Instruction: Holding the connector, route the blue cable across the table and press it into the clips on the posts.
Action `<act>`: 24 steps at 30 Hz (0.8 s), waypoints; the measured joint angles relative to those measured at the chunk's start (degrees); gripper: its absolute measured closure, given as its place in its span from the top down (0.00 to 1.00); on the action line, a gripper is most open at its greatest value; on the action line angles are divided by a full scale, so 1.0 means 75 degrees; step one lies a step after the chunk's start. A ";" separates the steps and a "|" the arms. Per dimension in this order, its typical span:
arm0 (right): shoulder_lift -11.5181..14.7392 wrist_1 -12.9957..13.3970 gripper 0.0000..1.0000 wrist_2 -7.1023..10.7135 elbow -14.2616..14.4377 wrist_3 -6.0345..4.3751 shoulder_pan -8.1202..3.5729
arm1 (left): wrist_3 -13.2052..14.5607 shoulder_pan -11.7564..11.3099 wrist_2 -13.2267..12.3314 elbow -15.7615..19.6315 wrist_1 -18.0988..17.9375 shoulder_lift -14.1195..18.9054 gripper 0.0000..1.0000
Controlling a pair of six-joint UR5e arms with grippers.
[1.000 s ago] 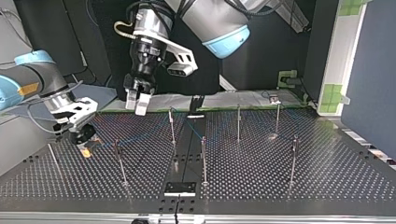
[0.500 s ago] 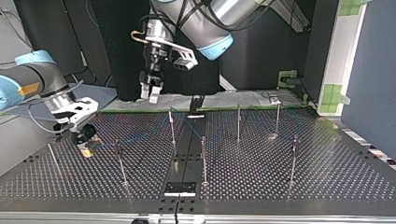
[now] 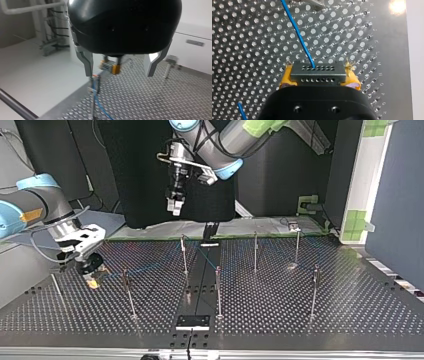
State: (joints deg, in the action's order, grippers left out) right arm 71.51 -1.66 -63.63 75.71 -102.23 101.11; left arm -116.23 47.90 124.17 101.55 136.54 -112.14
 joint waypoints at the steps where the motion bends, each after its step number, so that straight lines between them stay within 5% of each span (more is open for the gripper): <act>1: 0.0000 0.0000 0.00 -0.0004 0.0001 0.0000 0.0000 | 0.0044 -0.0004 0.0011 0.0058 -0.0060 -0.0059 1.00; 6: -0.0001 -0.0001 0.00 -0.0012 0.0002 0.0000 0.0001 | 0.0086 -0.0056 0.0065 0.0418 -0.0414 -0.0404 1.00; 13: -0.0007 -0.0001 0.00 -0.0013 0.0003 0.0000 0.0002 | -0.0244 -0.0351 -0.0325 0.0904 -0.0900 -0.0538 1.00; 24: -0.0017 0.0003 0.00 -0.0014 0.0003 0.0000 -0.0004 | 0.0074 -0.1048 -0.0827 0.1614 -0.1610 -0.0545 1.00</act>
State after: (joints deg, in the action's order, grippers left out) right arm 71.39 -1.63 -63.74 75.73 -102.23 101.08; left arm -115.68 40.04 117.96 113.66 124.47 -116.22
